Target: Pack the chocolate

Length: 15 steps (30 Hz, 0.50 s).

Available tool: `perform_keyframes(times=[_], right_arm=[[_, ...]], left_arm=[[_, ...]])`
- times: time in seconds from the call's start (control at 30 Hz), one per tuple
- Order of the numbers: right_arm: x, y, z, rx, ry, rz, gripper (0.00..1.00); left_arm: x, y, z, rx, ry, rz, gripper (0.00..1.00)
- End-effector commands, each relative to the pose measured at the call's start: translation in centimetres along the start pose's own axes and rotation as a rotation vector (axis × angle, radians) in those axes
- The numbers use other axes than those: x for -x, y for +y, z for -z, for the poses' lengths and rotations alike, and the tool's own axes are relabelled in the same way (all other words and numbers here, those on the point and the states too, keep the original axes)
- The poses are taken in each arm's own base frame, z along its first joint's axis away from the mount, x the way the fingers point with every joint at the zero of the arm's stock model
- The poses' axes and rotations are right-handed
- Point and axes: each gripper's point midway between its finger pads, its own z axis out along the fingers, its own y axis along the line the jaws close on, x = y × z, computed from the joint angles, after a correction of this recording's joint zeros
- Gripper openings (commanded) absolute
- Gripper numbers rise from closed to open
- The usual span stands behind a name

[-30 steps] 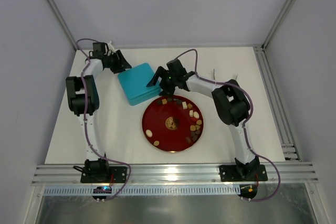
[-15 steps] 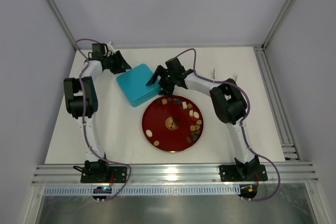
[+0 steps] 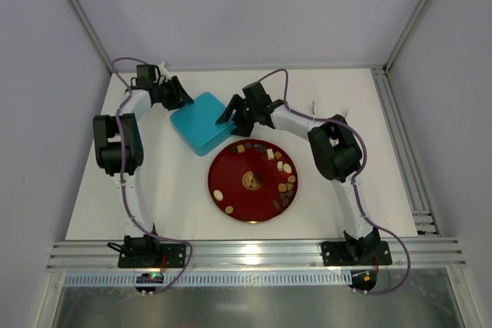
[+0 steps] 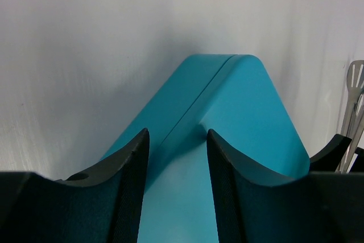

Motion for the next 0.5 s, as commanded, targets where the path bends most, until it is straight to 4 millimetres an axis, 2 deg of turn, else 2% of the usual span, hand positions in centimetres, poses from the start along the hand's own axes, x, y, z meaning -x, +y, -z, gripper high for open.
perform_keyframes(times=[0.0, 0.2, 0.47], right_arm=[[1.3, 1.0, 0.0, 0.026, -0.040, 0.013, 0.74], [1.3, -0.6, -0.5, -0.015, -0.040, 0.017, 0.63], [1.2, -2.6, -1.1, -0.061, -0.037, 0.027, 0.54]], left_arm=[[0.5, -0.9, 1.1, 0.003, -0.024, -0.031, 0.44], [-0.2, -0.6, 1.0, 0.019, -0.011, -0.023, 0.43], [-1.2, -0.1, 0.8, 0.032, 0.009, -0.015, 0.43]])
